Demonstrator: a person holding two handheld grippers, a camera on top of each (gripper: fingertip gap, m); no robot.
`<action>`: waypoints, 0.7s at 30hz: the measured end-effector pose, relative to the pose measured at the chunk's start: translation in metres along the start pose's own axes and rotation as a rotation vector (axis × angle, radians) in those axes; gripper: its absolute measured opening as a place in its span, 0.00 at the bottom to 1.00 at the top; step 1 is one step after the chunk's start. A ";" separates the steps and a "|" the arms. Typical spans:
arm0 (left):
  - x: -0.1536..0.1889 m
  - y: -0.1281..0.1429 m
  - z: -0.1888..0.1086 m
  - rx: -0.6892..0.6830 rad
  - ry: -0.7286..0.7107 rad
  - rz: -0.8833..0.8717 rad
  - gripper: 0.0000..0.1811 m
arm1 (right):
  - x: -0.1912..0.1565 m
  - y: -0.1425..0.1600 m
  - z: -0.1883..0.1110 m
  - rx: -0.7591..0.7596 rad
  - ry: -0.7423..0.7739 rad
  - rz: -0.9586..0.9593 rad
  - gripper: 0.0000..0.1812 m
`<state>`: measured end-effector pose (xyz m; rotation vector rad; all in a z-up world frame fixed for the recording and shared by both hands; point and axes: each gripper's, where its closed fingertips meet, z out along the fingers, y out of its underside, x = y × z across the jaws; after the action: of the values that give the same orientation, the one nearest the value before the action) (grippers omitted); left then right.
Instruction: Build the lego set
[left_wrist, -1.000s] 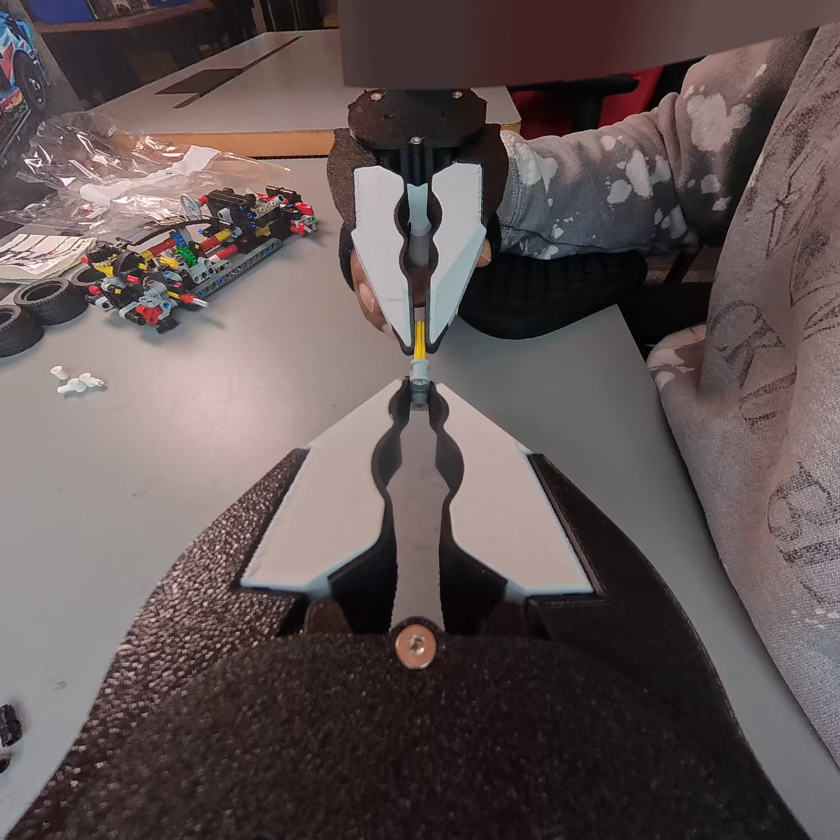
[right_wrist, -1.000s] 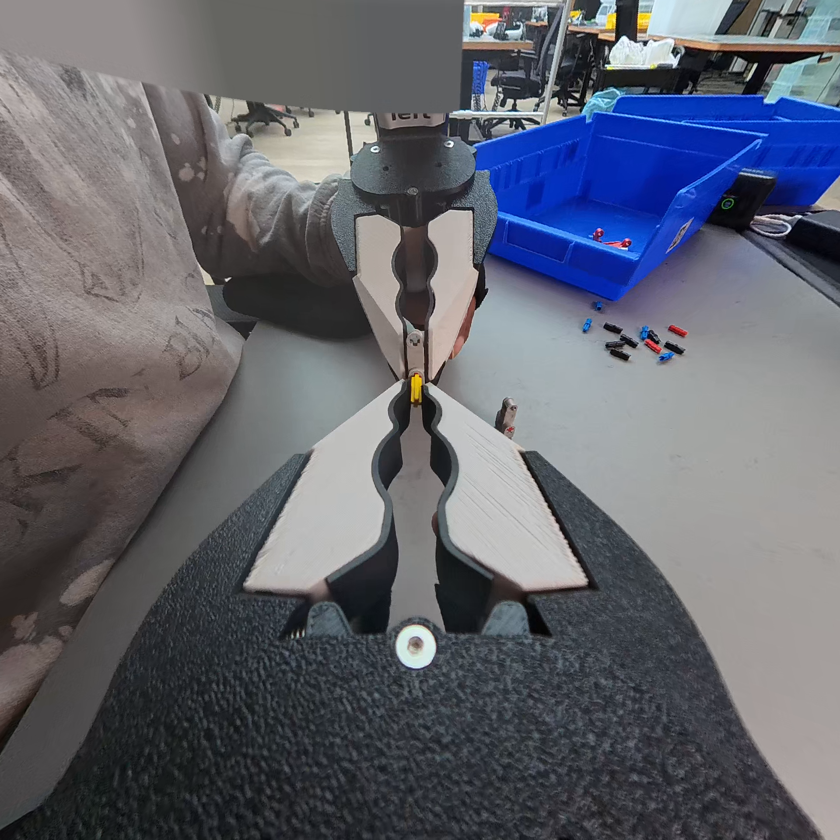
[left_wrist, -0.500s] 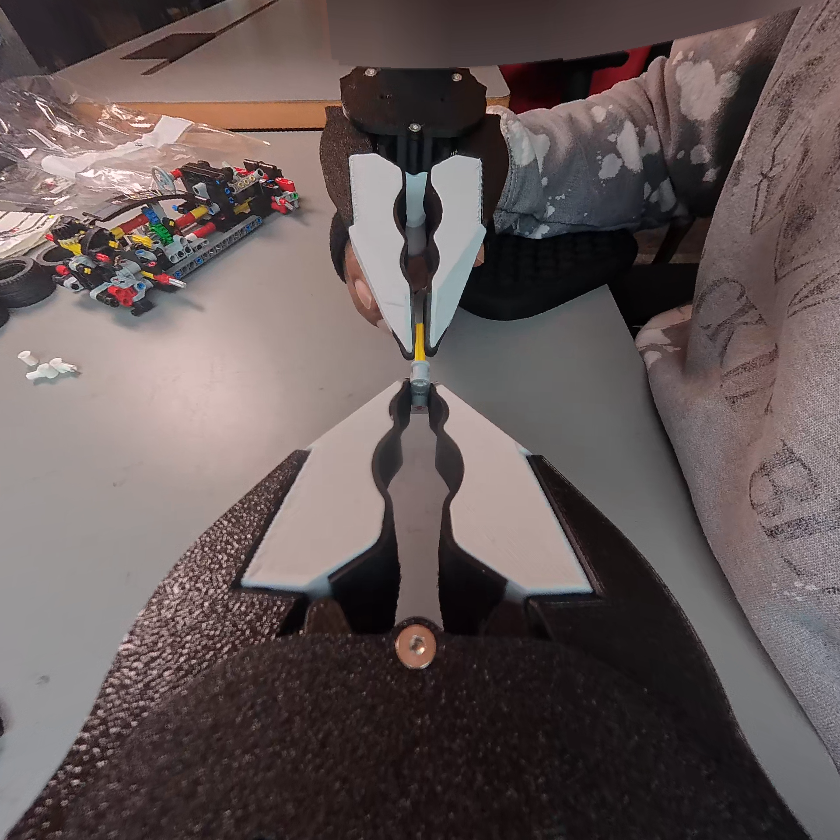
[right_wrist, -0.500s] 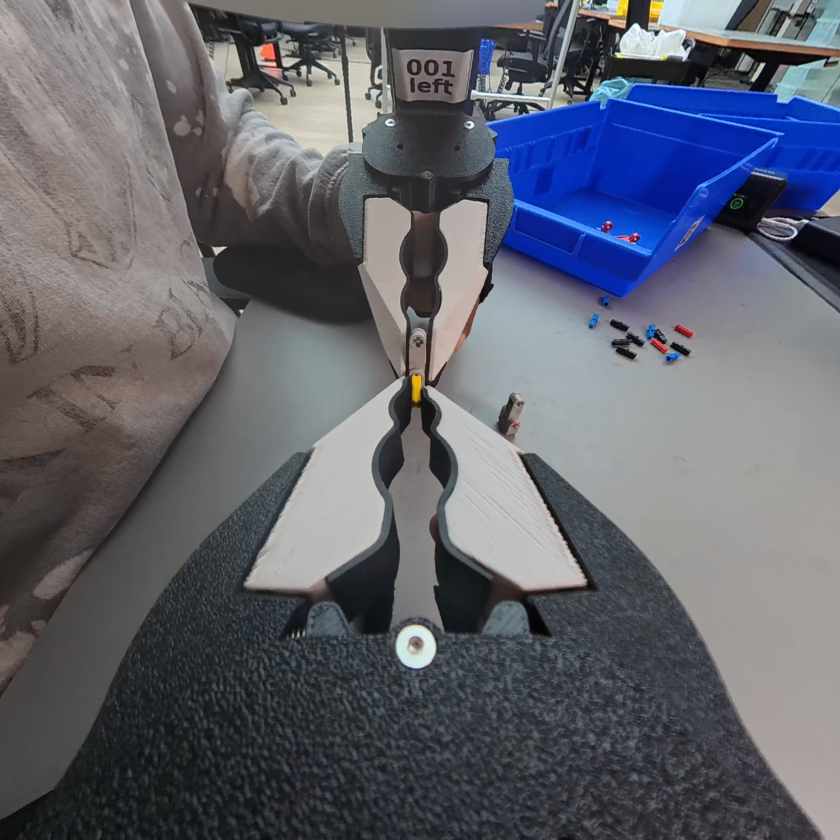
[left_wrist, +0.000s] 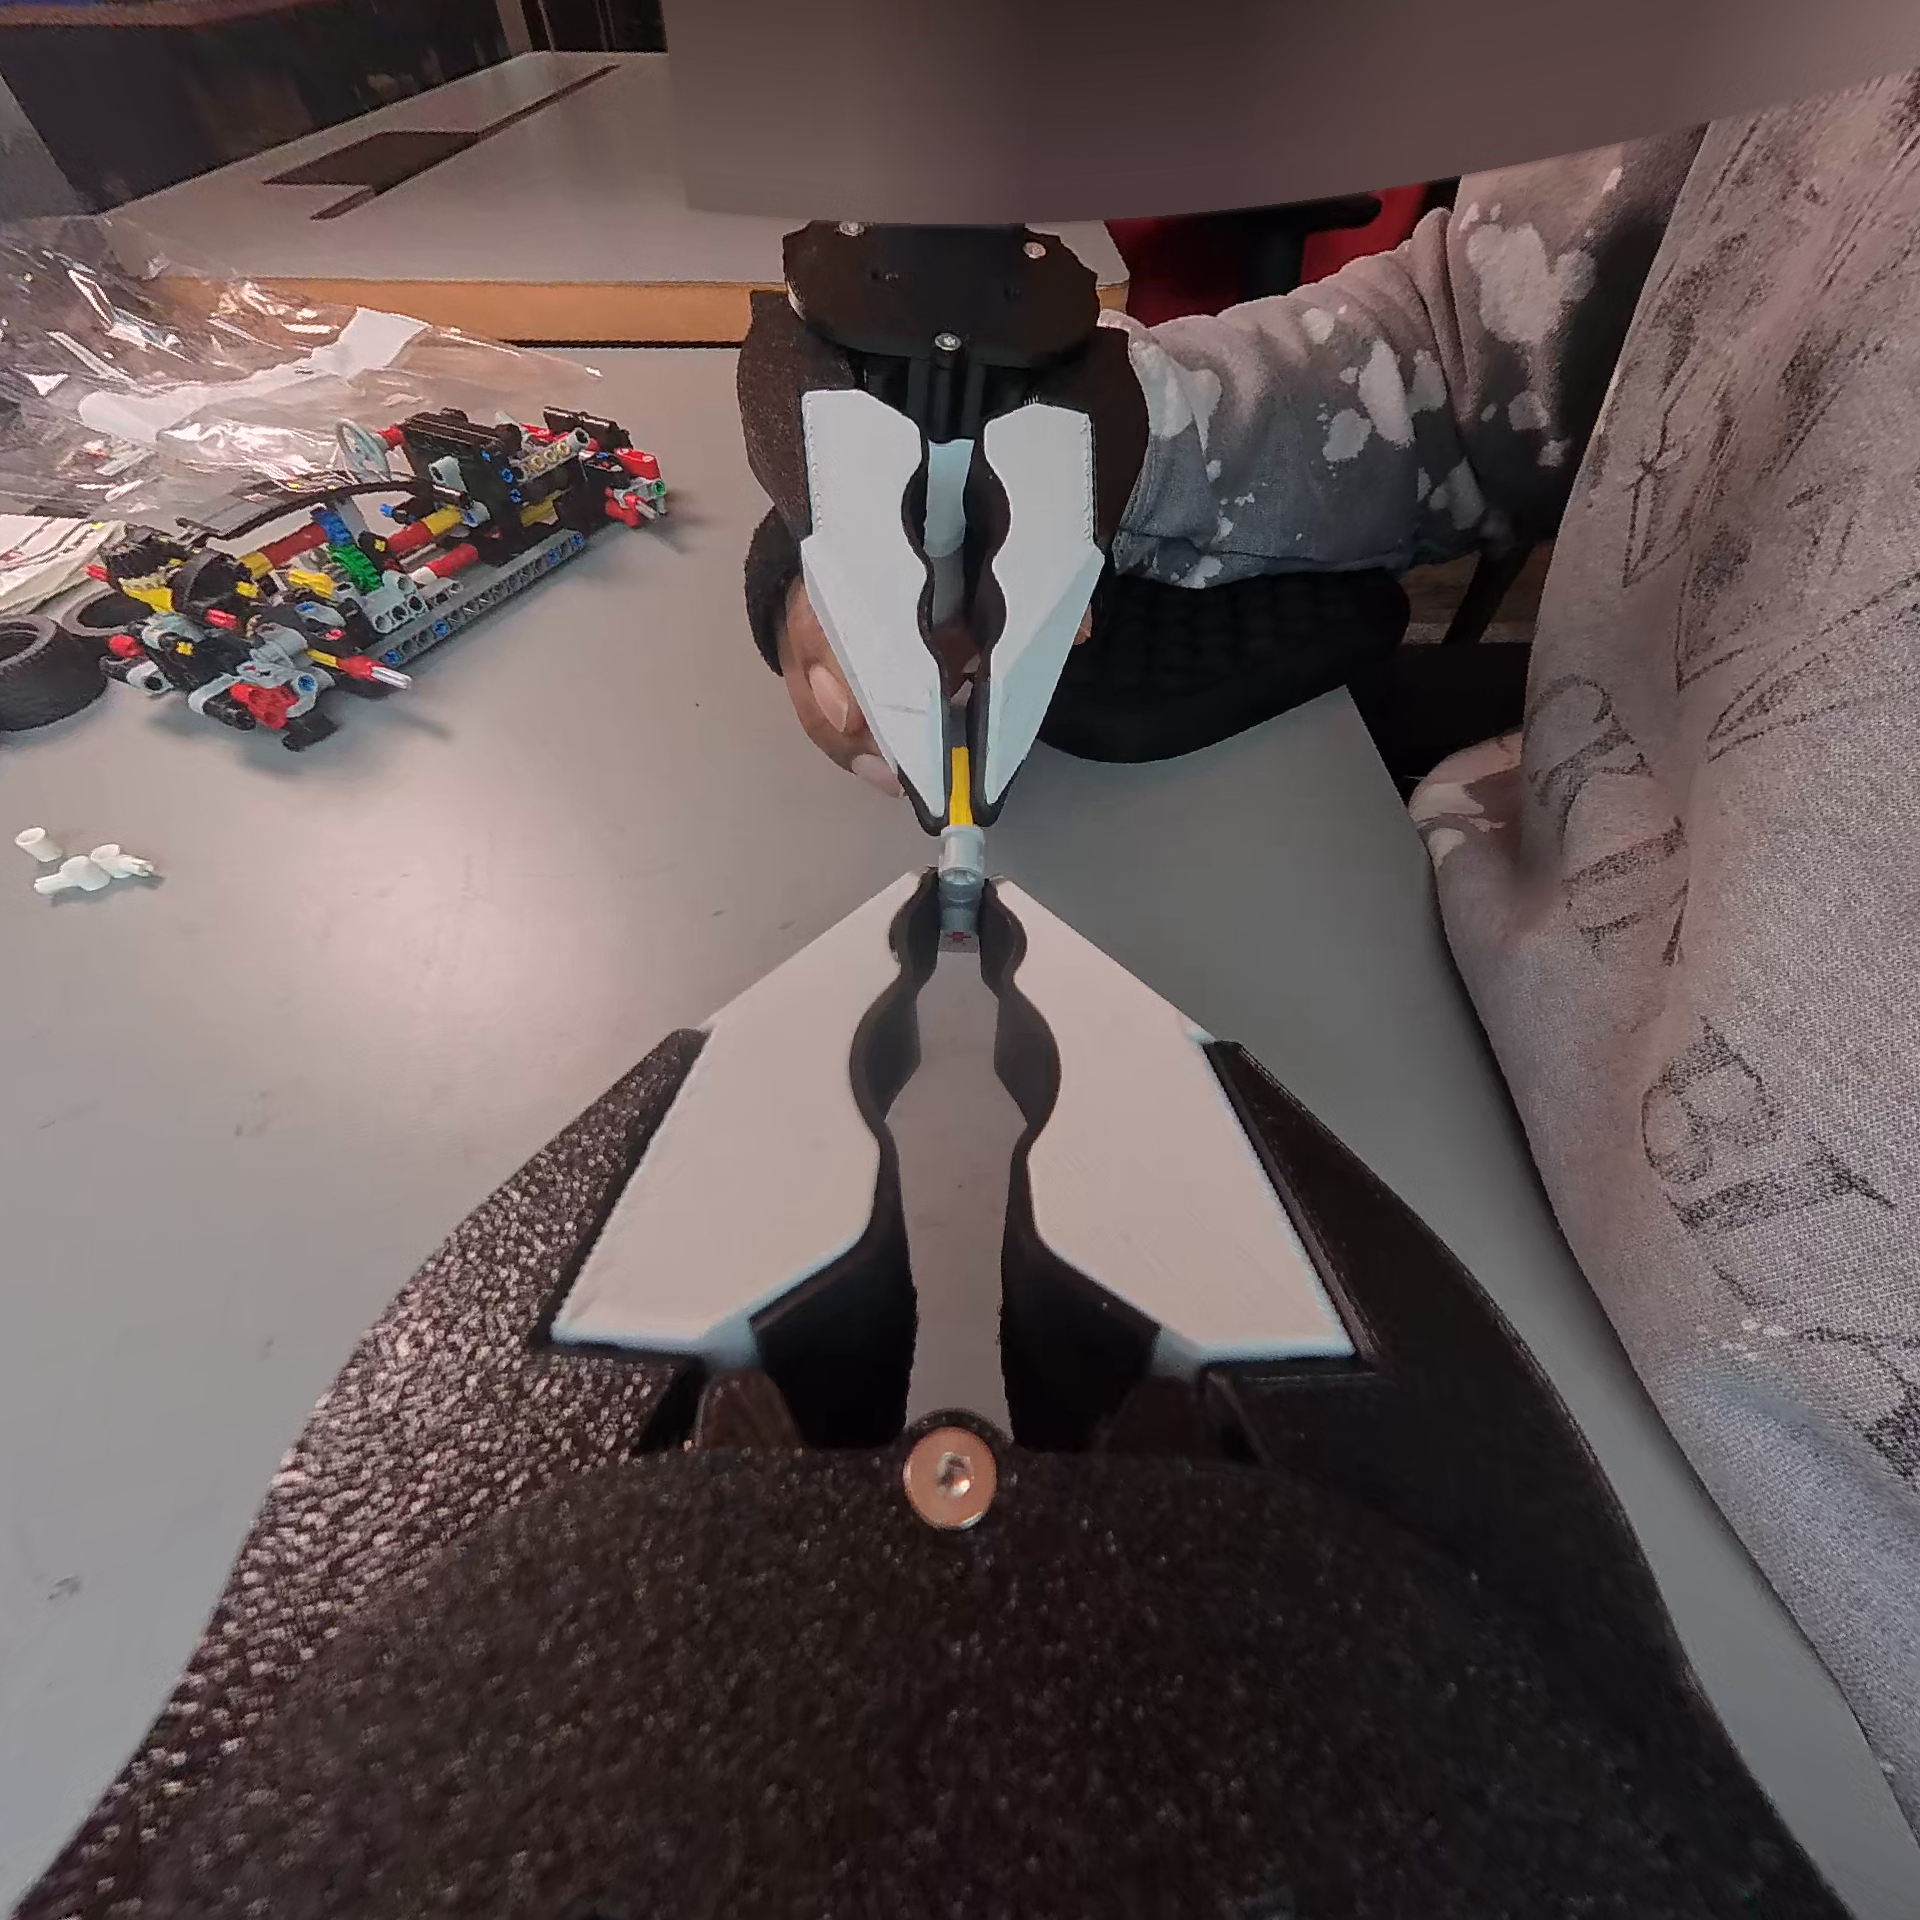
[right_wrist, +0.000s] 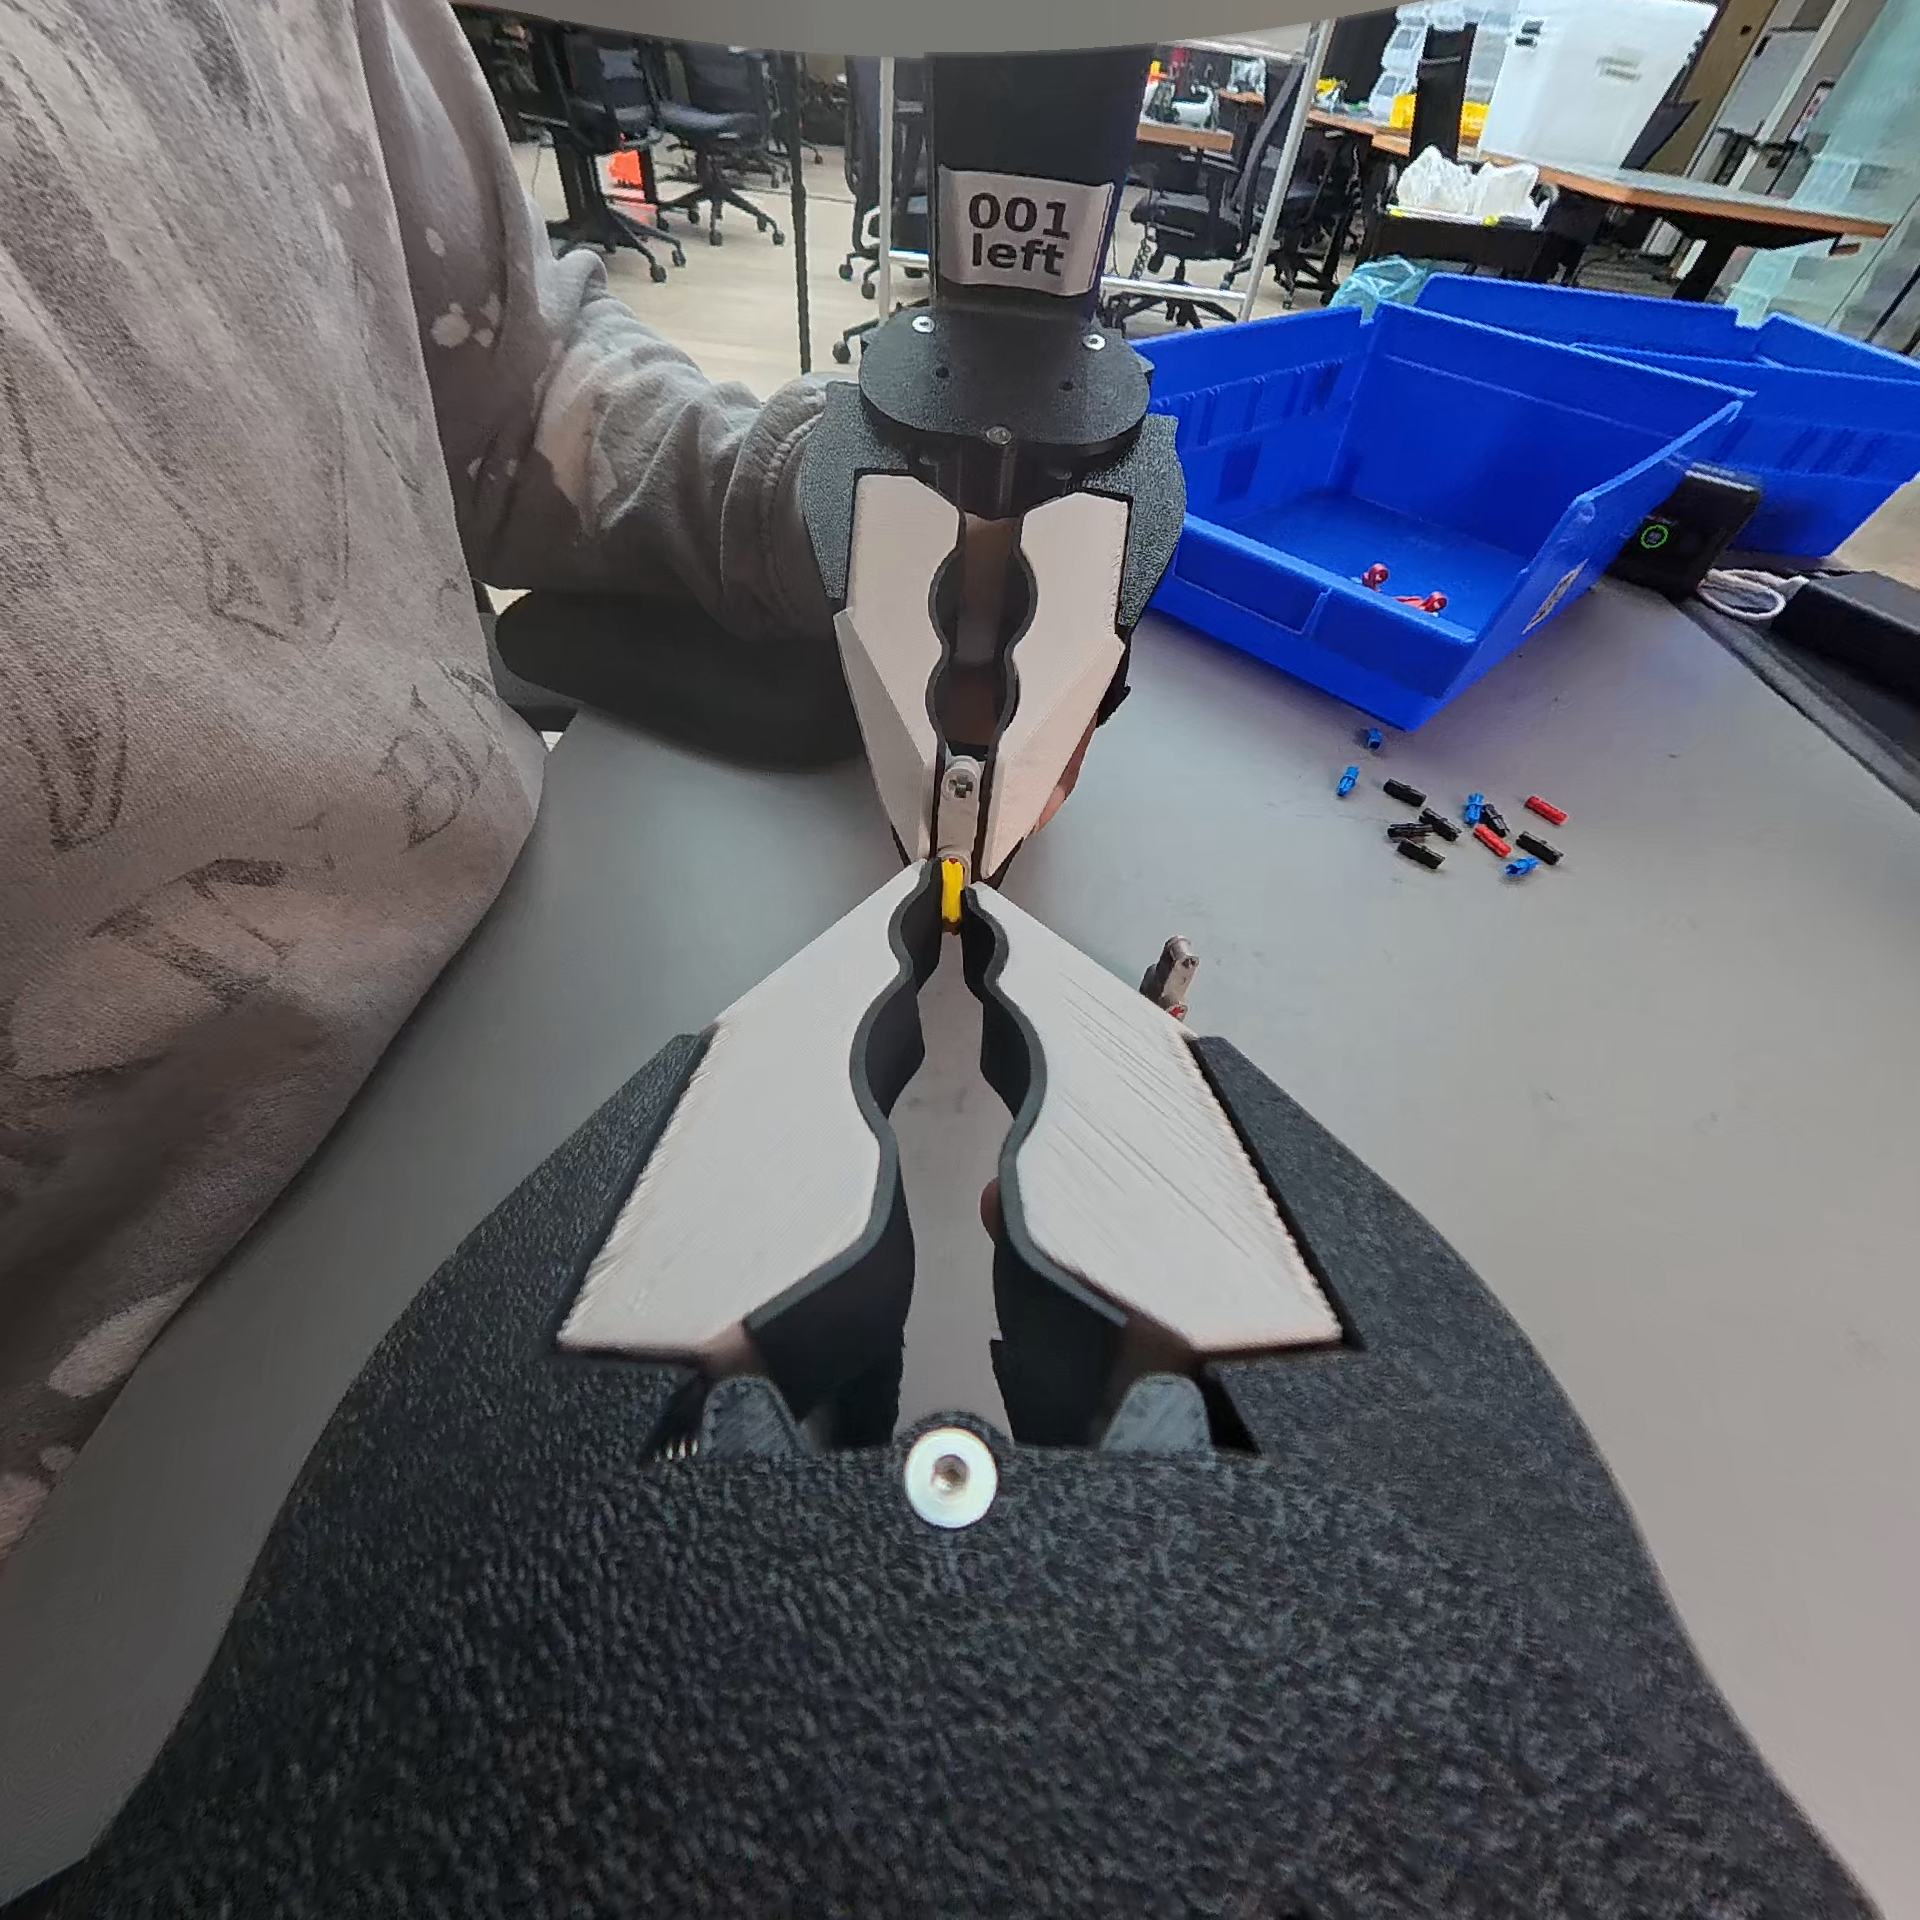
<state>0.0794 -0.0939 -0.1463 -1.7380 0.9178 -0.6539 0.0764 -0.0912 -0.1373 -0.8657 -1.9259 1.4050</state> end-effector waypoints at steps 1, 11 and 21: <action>0.001 0.000 0.000 0.002 0.008 -0.005 0.02 | -0.001 0.000 0.000 0.002 -0.003 -0.005 0.00; 0.017 -0.008 -0.008 0.040 0.242 -0.159 0.02 | -0.015 -0.012 0.005 -0.050 -0.027 -0.205 0.00; 0.025 -0.007 -0.009 0.037 0.342 -0.248 0.02 | -0.021 -0.013 0.009 -0.118 -0.011 -0.351 0.00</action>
<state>0.0882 -0.1181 -0.1368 -1.7524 0.9191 -1.1505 0.0805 -0.1162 -0.1295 -0.5364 -2.0648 1.0992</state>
